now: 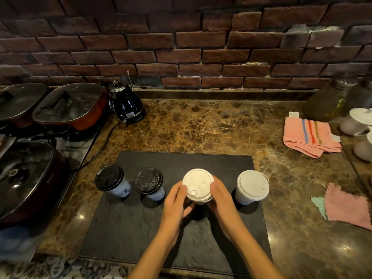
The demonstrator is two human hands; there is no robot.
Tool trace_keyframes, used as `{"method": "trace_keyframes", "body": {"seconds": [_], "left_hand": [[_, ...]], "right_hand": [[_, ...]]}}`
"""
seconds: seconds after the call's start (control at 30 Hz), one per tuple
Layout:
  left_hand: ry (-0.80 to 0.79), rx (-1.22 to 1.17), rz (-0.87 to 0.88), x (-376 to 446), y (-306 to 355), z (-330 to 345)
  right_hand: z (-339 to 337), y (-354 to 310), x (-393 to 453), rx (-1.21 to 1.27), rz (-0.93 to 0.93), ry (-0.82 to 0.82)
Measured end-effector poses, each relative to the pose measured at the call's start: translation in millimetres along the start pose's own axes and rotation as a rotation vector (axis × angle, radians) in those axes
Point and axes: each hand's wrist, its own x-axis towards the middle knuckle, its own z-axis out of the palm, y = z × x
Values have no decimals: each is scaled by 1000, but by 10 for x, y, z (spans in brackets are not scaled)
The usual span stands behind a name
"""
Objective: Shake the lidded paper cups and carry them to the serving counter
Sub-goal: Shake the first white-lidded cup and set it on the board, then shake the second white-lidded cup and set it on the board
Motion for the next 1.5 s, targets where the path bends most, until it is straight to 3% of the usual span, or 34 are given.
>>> {"method": "trace_keyframes", "body": {"seconds": [0.33, 0.67, 0.87, 0.97, 1.03, 1.1, 1.2, 1.27, 1.37, 1.43, 1.5], "left_hand": [[22, 35, -23, 196, -184, -146], [-16, 12, -26, 252, -271, -233], [84, -60, -193, 97, -396, -259], [107, 131, -306, -110, -556, -165], [-34, 314, -310, -258, -651, -63], [-223, 493, -209, -402, -642, 109], [-391, 795, 240, -519, -400, 370], [-410, 996, 520, -535, -160, 581], [-299, 1235, 919, -405, 97, 881], [-280, 1313, 1006, -248, 157, 1025], [-322, 1367, 952, -112, 185, 1121]], "right_hand": [[51, 277, 91, 30, 140, -5], [33, 273, 109, -5, 120, 2], [6, 141, 78, -106, 77, 25], [-41, -62, -6, -181, 8, -9], [-109, -216, -76, -190, -61, -29], [-206, -409, -173, -186, -145, -5], [-430, -688, -370, -220, -305, 136], [-654, -745, -488, -226, -367, 259], [-1013, -611, -566, -286, -375, 414], [-1207, -417, -550, -393, -304, 483], [-1344, -198, -490, -472, -151, 531]]}}
